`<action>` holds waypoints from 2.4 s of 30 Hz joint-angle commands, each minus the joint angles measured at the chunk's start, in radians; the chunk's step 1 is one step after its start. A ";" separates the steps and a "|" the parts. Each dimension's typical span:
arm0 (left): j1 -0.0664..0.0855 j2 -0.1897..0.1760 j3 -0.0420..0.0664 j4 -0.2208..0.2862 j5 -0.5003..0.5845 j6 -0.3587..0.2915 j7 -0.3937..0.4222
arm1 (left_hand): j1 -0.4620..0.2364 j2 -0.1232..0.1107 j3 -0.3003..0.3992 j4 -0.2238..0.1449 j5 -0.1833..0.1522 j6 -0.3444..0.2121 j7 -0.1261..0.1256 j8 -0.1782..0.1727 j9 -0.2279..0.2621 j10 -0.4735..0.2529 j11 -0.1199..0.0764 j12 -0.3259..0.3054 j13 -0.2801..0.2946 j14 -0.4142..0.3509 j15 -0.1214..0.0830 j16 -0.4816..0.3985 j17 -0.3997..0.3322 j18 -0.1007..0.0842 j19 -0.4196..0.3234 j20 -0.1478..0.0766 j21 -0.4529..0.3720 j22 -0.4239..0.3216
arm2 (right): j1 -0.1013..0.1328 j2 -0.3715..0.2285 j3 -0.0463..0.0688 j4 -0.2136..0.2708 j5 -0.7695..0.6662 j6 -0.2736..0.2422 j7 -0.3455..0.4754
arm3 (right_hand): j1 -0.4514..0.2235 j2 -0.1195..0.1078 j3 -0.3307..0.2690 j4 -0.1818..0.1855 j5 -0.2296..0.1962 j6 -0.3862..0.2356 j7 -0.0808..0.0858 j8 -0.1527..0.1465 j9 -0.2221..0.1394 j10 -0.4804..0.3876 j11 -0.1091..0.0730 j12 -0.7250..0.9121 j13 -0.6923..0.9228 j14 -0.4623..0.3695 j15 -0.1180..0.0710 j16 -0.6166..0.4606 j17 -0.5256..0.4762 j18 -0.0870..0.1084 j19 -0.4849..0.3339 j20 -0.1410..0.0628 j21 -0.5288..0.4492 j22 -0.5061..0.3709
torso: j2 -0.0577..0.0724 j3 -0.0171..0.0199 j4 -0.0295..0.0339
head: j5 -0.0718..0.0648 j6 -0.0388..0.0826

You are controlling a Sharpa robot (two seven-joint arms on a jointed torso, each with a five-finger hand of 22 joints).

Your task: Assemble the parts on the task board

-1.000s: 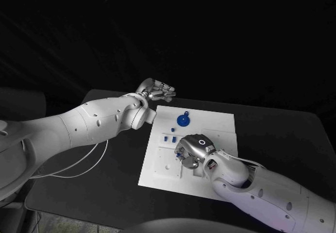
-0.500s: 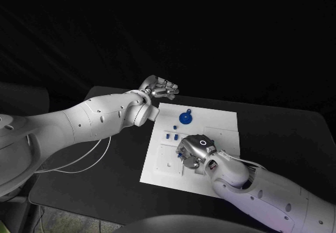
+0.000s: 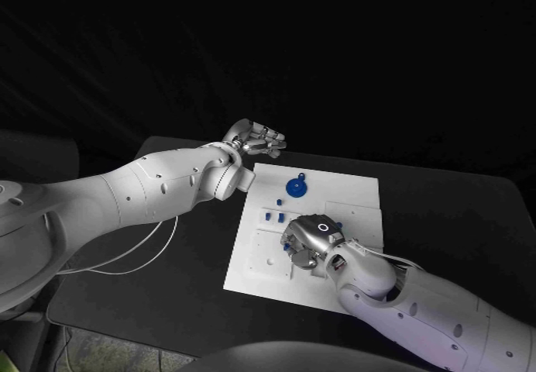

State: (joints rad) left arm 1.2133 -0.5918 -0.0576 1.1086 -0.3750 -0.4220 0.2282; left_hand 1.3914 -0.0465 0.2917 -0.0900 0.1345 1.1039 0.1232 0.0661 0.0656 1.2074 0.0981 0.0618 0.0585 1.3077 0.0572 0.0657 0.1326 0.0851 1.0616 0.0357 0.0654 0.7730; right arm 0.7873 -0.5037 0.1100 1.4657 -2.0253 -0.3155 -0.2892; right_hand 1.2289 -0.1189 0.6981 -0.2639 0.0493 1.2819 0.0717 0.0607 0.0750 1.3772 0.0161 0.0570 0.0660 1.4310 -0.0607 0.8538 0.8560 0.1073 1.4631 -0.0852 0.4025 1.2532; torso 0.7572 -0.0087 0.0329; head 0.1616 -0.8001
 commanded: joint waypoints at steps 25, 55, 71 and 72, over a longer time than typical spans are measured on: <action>0.001 0.008 0.001 0.000 0.006 0.026 0.001 | -0.001 0.010 -0.003 0.009 -0.007 0.002 0.002 -0.002 0.000 -0.010 -0.001 -0.002 0.000 -0.008 0.005 -0.003 -0.002 -0.011 0.003 0.006 0.004 -0.012 | -0.001 0.026 -0.034 -0.033 -0.020 0.029 -0.024 | -0.014 -0.004 -0.019 0.009 0.004 -0.075 0.021 0.001 -0.008 -0.065 0.022 0.004 -0.003 -0.004 0.007 -0.010 0.001 0.018 0.039 0.006 -0.038 -0.009 | 0.000 -0.0003 -0.0001 | 0.004 -0.006; 0.002 -0.001 0.001 -0.006 0.006 0.035 -0.007 | 0.000 0.009 -0.004 0.011 -0.009 0.002 0.003 -0.002 0.000 -0.013 0.001 -0.002 0.000 -0.011 0.006 -0.003 -0.003 -0.011 0.002 0.007 0.003 -0.021 | 0.003 -0.102 0.035 0.097 0.057 -0.025 -0.035 | -0.007 -0.116 -0.105 0.096 0.004 -0.176 0.019 0.002 -0.009 -0.153 0.044 0.006 -0.002 -0.004 0.027 -0.010 -0.037 0.039 0.043 0.031 -0.064 -0.094 | -0.002 0.0000 -0.0018 | -0.014 0.008; 0.002 -0.001 0.001 -0.018 0.016 0.037 0.000 | 0.001 0.009 -0.005 0.013 -0.010 -0.001 0.004 -0.003 -0.001 -0.014 0.001 -0.002 0.000 -0.011 0.006 -0.003 -0.003 -0.011 0.004 0.007 0.004 -0.029 | 0.020 -0.244 0.192 0.132 0.132 0.054 0.000 | 0.000 -0.127 -0.125 0.110 0.001 -0.171 0.021 0.002 -0.009 -0.153 0.045 0.003 -0.004 -0.006 0.025 -0.004 -0.036 0.035 0.041 0.026 -0.058 -0.100 | -0.005 -0.0014 -0.0095 | -0.040 0.031; 0.002 0.000 0.001 -0.018 0.016 0.038 0.001 | 0.001 0.009 -0.005 0.013 -0.010 -0.001 0.004 -0.003 -0.001 -0.014 0.001 -0.002 0.000 -0.011 0.006 -0.003 -0.003 -0.011 0.004 0.007 0.004 -0.029 | 0.021 -0.248 0.194 0.127 0.131 0.063 -0.001 | -0.004 -0.134 -0.135 0.111 0.000 -0.176 0.020 0.001 -0.009 -0.166 0.049 0.002 -0.005 -0.007 0.027 -0.005 -0.036 0.036 0.040 0.027 -0.064 -0.103 | -0.005 -0.0008 -0.0088 | -0.040 0.031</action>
State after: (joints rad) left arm 1.2135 -0.5951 -0.0578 1.0892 -0.3698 -0.3987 0.2172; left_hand 1.3915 -0.0466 0.2846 -0.0830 0.1307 1.1039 0.1232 0.0661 0.0656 1.2003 0.0983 0.0618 0.0585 1.3041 0.0608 0.0657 0.1310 0.0850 1.0653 0.0394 0.0654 0.7452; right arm 0.8083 -0.7492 0.3037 1.5974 -1.9015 -0.3105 -0.3025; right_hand 1.2253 -0.2419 0.5660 -0.1528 0.0543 1.1091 0.0940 0.0659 0.0671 1.2148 0.0647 0.0630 0.0625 1.4277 -0.0362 0.8459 0.8205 0.1298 1.4632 -0.0605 0.3429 1.1512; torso 0.7524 -0.0100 0.0251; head 0.1233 -0.7703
